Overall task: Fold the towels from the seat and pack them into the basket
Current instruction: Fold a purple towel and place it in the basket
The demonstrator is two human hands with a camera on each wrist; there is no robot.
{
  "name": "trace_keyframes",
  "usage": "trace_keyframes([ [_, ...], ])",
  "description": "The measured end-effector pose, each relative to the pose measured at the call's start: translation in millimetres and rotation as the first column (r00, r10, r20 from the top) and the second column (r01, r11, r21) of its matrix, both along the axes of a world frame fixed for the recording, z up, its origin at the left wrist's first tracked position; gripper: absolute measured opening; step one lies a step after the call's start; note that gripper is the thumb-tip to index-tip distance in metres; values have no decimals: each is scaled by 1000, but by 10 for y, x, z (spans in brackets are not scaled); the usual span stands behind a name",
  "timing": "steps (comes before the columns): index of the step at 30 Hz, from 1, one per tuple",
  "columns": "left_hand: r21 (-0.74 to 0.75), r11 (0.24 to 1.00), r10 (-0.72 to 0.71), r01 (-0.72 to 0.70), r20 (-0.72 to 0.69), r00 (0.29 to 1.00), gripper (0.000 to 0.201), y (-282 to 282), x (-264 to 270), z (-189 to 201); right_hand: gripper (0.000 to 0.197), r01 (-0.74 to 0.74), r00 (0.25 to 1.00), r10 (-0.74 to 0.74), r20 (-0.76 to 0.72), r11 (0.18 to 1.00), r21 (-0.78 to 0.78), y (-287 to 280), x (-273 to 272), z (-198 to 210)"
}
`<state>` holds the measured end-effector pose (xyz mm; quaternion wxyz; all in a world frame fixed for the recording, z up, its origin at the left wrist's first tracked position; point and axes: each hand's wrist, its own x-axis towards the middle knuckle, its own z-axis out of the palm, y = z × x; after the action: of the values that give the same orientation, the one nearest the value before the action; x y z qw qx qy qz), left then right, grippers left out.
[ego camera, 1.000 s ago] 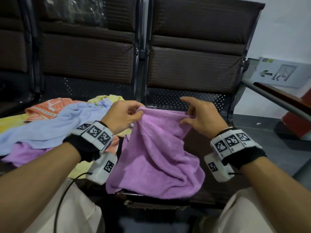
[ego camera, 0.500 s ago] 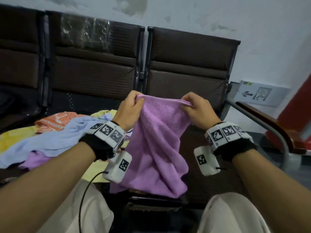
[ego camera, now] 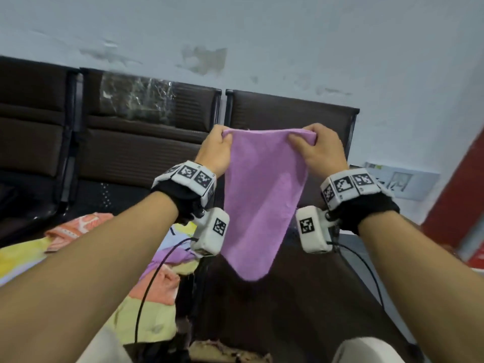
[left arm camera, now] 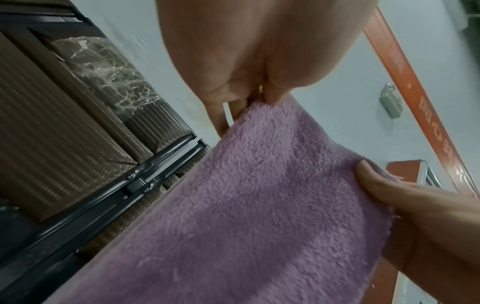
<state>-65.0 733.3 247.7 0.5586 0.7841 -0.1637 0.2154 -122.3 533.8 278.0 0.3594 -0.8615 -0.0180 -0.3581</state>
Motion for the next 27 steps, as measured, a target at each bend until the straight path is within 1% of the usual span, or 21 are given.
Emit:
trace_keyframes([
  [2,-49,998,-37,37,-15,999,12,-43,-79,-96,20,-57,998,57,-8,998,22,-29,-100,-128],
  [4,-64,996,-60,57,-42,997,11,-53,-216,-296,17,-114,993,115,-22,992,55,-52,-251,-348],
  [8,-72,994,-96,88,-108,990,11,-9,-633,-890,8,-156,977,170,-126,981,117,-85,-651,-940],
  [10,-34,994,-106,102,-145,984,11,53,-872,-1225,2,-169,962,193,-193,977,133,-77,-877,-1276],
  [13,72,977,-177,200,-240,954,15,163,-1202,-1674,5,-197,921,233,-311,970,143,-66,-1197,-1754],
  [15,93,954,-247,284,-290,925,15,215,-1369,-1888,6,-211,895,257,-365,964,162,-78,-1360,-2002],
  [17,113,935,-284,336,-329,901,16,237,-1461,-2036,6,-202,883,256,-394,964,174,-100,-1443,-2194],
  [19,155,923,-279,354,-364,889,18,240,-1456,-2145,2,-154,875,222,-430,970,188,-123,-1437,-2356],
  [22,213,919,-223,330,-409,885,22,209,-1331,-2273,4,-77,863,158,-480,980,185,-177,-1311,-2548],
  [27,201,950,-134,237,-422,897,18,5,-897,-2422,4,26,855,93,-510,975,221,-331,-878,-2686],
])
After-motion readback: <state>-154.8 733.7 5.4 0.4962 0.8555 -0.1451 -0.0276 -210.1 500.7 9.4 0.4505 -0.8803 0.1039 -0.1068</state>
